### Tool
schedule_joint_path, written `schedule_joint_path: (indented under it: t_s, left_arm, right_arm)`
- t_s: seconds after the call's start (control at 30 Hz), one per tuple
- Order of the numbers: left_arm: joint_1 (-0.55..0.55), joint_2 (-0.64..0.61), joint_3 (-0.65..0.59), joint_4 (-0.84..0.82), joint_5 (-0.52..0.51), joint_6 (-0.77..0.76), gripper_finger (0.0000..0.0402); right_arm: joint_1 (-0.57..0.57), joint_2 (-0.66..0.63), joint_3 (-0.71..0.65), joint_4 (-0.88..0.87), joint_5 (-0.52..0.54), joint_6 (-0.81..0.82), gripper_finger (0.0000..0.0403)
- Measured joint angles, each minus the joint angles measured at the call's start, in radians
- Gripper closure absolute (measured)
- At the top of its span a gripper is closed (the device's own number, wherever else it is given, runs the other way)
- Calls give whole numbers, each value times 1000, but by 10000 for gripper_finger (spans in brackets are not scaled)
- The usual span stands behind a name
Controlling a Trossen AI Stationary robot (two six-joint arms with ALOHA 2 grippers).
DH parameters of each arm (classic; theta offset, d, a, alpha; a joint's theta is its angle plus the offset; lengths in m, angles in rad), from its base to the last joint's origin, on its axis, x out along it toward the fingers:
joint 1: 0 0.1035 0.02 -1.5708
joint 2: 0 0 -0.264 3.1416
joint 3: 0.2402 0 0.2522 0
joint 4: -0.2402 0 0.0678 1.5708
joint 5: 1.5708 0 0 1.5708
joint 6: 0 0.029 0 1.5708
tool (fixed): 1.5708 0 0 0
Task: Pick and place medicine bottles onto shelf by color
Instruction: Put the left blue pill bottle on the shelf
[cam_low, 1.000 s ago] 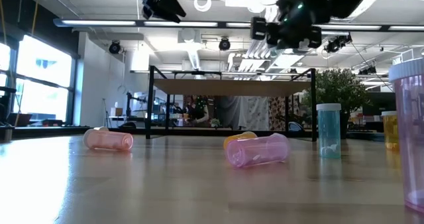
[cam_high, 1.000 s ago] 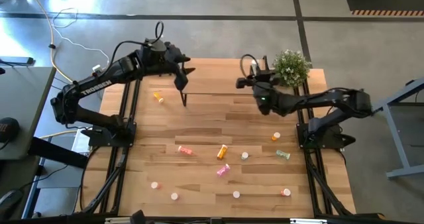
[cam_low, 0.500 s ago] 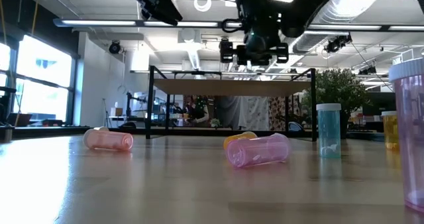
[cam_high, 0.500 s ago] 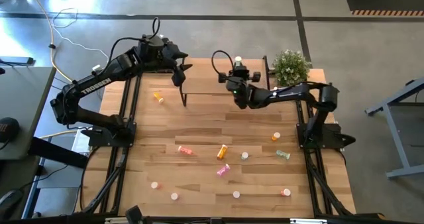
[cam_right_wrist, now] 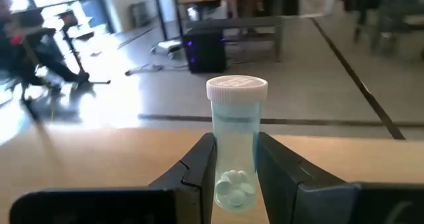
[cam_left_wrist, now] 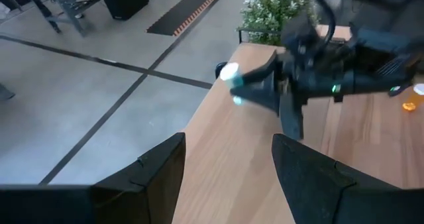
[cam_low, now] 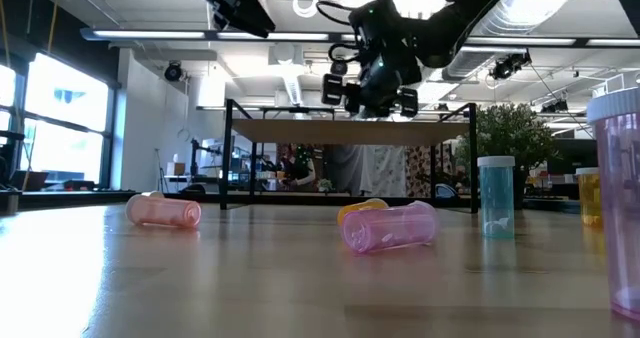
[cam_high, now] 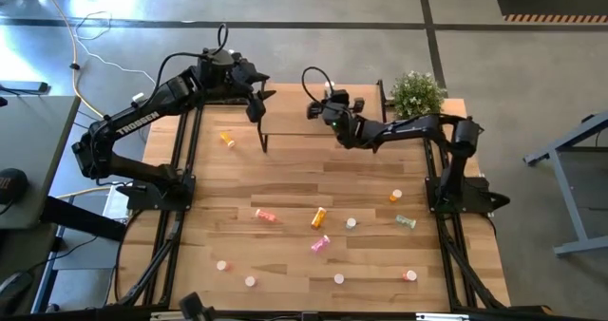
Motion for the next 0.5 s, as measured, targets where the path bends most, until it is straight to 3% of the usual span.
schedule_joint_path:
  t_s: [0.1,0.33,0.5]
  left_arm:
    - [0,0,0,2,23,0,188]
    - [0,0,0,-2,25,0,188]
    - [0,0,0,-2,25,0,188]
  right_arm:
    - [-3,24,0,102,-56,-114,324]
    - [-26,43,1,158,-103,-142,324]
    - [-55,42,1,230,-341,-227,324]
